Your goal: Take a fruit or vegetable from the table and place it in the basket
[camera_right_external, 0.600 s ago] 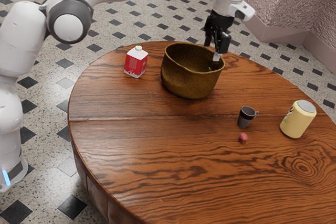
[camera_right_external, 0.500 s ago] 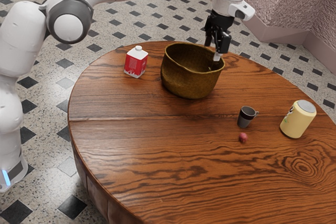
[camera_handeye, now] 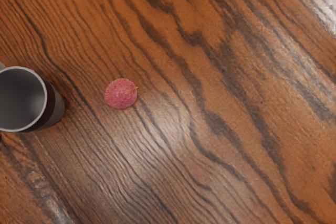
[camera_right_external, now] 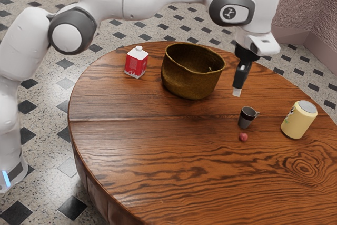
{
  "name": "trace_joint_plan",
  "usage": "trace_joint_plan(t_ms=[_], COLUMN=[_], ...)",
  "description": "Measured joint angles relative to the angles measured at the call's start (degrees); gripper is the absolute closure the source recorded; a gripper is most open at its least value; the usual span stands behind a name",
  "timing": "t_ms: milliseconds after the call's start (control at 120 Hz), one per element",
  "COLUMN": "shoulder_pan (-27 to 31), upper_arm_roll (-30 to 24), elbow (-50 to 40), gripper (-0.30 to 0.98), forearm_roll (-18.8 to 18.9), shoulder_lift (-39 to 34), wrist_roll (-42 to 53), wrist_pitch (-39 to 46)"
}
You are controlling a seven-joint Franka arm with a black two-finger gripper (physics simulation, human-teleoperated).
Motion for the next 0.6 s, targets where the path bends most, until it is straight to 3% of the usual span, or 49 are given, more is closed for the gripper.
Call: trace_joint_plan(t_ms=[125, 175, 325, 442, 600], shoulder_pan=[-3.0, -3.5, -4.2, -10.4, -13.0], upper_arm_roll=[-0.2, -0.4, -0.1, 9.7, 12.4], elbow=[0.2, 1.8, 9.3, 10.8, 11.1], gripper=[0.00, 0.00, 0.00, 0.00, 0.00], forearm_roll=[6.2, 6.9, 5.9, 3.5, 0.9], shoulder_lift=[2.2, 4.2, 12.8, 14.5, 15.5], wrist_roll=[6.7, 9.5, 17.6, 23.1, 30.5], wrist_pitch=[2.5, 2.8, 1.1, -0.2, -1.1])
